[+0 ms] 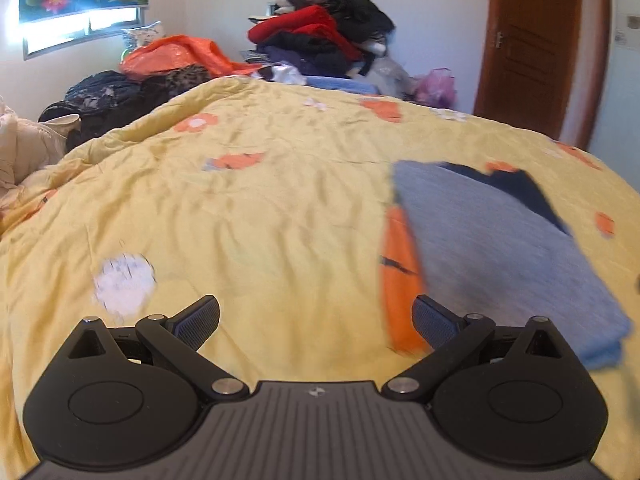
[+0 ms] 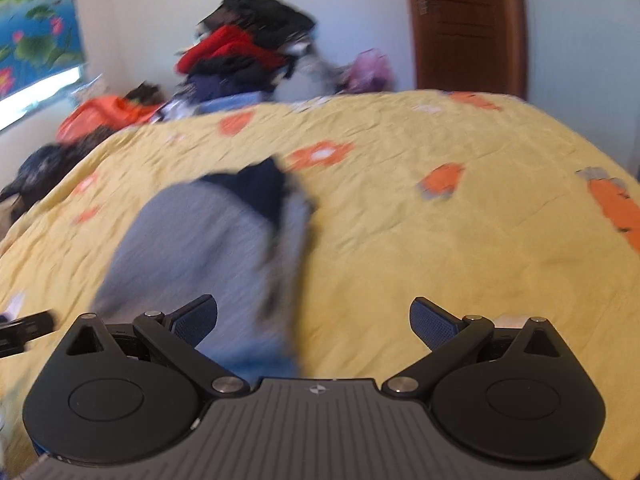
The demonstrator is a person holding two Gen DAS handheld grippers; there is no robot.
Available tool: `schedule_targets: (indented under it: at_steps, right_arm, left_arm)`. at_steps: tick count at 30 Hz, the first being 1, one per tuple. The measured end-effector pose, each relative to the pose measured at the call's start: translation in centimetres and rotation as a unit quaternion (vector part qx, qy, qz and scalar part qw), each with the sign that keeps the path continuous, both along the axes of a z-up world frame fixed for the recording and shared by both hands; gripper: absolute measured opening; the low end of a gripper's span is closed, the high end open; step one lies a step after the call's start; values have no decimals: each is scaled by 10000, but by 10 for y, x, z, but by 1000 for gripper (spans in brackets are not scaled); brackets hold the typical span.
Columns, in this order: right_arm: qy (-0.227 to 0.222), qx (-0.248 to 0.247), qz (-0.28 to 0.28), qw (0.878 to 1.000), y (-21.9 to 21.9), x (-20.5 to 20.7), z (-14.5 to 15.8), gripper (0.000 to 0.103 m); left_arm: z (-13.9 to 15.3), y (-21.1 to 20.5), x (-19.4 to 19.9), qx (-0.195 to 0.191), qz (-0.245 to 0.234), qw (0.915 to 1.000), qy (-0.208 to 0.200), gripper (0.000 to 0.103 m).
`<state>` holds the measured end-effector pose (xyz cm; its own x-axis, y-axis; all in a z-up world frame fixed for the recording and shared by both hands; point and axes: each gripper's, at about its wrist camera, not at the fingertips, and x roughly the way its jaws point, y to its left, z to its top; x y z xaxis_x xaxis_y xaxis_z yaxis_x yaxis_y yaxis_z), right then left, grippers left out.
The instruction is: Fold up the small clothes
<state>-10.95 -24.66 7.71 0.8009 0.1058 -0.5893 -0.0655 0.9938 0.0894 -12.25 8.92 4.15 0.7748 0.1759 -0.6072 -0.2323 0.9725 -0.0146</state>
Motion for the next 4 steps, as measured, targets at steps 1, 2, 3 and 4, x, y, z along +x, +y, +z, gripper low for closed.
schedule_targets:
  at_steps: [1,2,3,4]
  right_arm:
    - [-26,6,-130,9999,-16,17,-2,103]
    - [66,-24,-244,9997,-32,37,-5,103]
    - [263,-42,-387,9989,-48,58,-11,103]
    - [461,4,-564,9973,-64,77,-16,103]
  left_arm:
    - [-3,13,15,4,85,9999,74,103]
    - [-8,26,30,5,181,9996,208,103]
    - [-11,37,45,37,302,9990,332,103]
    - [-14,48,58,112,490,9978,423,103]
